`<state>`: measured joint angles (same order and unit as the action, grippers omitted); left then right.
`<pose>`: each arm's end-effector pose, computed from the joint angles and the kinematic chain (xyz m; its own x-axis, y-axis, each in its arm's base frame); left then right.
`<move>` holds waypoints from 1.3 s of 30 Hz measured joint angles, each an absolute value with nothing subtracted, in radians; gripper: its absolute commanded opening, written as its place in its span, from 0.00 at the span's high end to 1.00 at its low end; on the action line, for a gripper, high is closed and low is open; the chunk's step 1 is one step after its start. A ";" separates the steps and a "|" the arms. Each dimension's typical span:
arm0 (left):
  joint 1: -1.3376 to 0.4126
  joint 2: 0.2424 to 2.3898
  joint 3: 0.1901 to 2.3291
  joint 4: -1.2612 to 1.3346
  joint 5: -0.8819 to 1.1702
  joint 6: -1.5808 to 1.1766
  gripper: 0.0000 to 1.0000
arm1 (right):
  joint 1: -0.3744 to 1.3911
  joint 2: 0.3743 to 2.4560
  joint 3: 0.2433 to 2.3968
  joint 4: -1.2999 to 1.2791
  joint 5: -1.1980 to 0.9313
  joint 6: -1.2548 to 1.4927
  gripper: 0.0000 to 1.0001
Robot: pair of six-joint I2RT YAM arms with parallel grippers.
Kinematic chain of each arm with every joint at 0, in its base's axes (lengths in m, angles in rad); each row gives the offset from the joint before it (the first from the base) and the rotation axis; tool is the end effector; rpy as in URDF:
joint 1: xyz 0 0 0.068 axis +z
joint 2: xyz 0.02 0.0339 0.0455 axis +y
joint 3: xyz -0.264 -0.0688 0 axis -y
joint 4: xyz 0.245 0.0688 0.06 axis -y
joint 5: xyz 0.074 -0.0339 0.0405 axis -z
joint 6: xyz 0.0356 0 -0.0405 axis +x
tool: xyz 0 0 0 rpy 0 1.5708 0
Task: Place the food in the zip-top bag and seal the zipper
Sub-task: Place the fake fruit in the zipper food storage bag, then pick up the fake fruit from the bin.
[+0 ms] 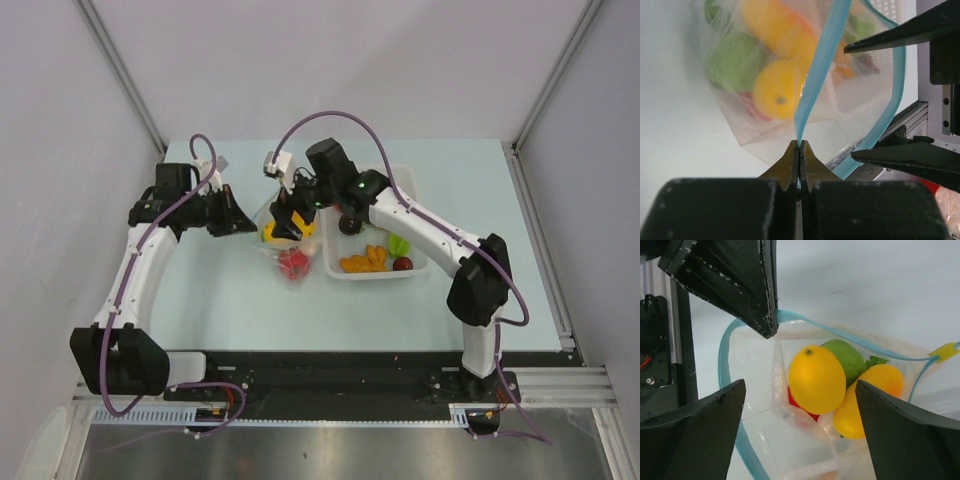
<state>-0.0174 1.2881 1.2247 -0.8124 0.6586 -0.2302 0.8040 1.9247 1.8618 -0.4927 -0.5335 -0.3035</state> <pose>0.2597 -0.0263 0.3329 -0.8402 -0.1659 -0.5162 0.2197 0.7663 -0.6038 0.2983 0.3357 0.3504 -0.0743 -0.4480 -0.8909 -0.9872 0.1597 0.0021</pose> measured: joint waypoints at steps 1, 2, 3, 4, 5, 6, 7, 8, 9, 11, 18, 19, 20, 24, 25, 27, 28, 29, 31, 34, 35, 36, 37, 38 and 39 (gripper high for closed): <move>-0.018 1.288 1.225 -0.810 0.659 -0.232 1.00 | 0.804 1.924 1.862 -0.502 -0.526 -0.300 0.00; -0.019 1.288 1.225 -0.809 0.659 -0.234 1.00 | 0.804 1.919 1.862 -0.502 -0.521 -0.300 0.00; -0.020 1.288 1.225 -0.808 0.659 -0.235 1.00 | 0.804 1.911 1.862 -0.503 -0.516 -0.294 0.00; -0.020 1.288 1.225 -0.808 0.659 -0.235 1.00 | 0.803 1.904 1.862 -0.505 -0.513 -0.287 0.00; -0.022 1.287 1.225 -0.808 0.659 -0.235 0.99 | 0.798 1.892 1.862 -0.505 -0.513 -0.278 0.00; -0.022 1.287 1.225 -0.808 0.659 -0.235 1.00 | 0.794 1.881 1.862 -0.505 -0.516 -0.269 0.00; -0.022 1.286 1.225 -0.808 0.659 -0.235 1.00 | 0.787 1.865 1.862 -0.506 -0.524 -0.258 0.00; -0.022 1.285 1.225 -0.807 0.659 -0.235 1.00 | 0.772 1.842 1.862 -0.505 -0.532 -0.244 0.00; -0.022 1.283 1.225 -0.806 0.659 -0.235 1.00 | 0.752 1.824 1.858 -0.500 -0.539 -0.236 0.00; -0.022 1.280 1.225 -0.804 0.659 -0.235 1.00 | 0.695 1.771 1.831 -0.490 -0.553 -0.218 0.00; -0.022 1.279 1.225 -0.802 0.659 -0.235 1.00 | 0.381 1.674 1.690 -0.481 -0.541 -0.253 0.03; -0.022 1.279 1.225 -0.802 0.659 -0.235 1.00 | 0.358 1.683 1.673 -0.496 -0.527 -0.281 0.04; -0.022 1.279 1.225 -0.802 0.659 -0.234 1.00 | 0.343 1.697 1.658 -0.510 -0.514 -0.310 0.05; -0.022 1.279 1.225 -0.802 0.658 -0.234 1.00 | 0.340 1.780 1.634 -0.567 -0.452 -0.429 0.10; -0.022 1.279 1.225 -0.802 0.658 -0.233 1.00 | 0.342 1.806 1.634 -0.583 -0.435 -0.455 0.10; -0.022 1.279 1.225 -0.803 0.657 -0.231 1.00 | 0.346 1.852 1.634 -0.622 -0.396 -0.496 0.11; -0.022 1.279 1.225 -0.803 0.657 -0.230 1.00 | 0.348 1.871 1.634 -0.647 -0.377 -0.509 0.11; -0.022 1.279 1.225 -0.802 0.657 -0.229 1.00 | 0.350 1.885 1.633 -0.667 -0.358 -0.514 0.11; -0.022 1.279 1.225 -0.802 0.657 -0.228 1.00 | 0.355 1.891 1.599 -0.679 -0.314 -0.506 0.12; -0.023 1.279 1.225 -0.801 0.657 -0.228 1.00 | 0.358 1.888 1.541 -0.693 -0.251 -0.448 0.12; -0.023 1.279 1.225 -0.801 0.657 -0.228 1.00 | 0.359 1.888 1.523 -0.699 -0.229 -0.410 0.11; -0.024 1.279 1.225 -0.801 0.657 -0.228 1.00 | 0.361 1.888 1.509 -0.706 -0.210 -0.369 0.12; -0.024 1.279 1.225 -0.801 0.657 -0.228 1.00 | 0.363 1.888 1.499 -0.713 -0.190 -0.331 0.12; -0.024 1.279 1.225 -0.801 0.657 -0.228 1.00 | 0.367 1.888 1.493 -0.715 -0.162 -0.279 0.13; -0.024 1.279 1.224 -0.801 0.657 -0.228 1.00 | 0.371 1.888 1.491 -0.715 -0.129 -0.231 0.12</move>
<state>-0.0238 1.2789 1.2243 -0.8009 0.6567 -0.2276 0.3706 1.8885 1.4906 -0.7151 -0.1287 -0.2314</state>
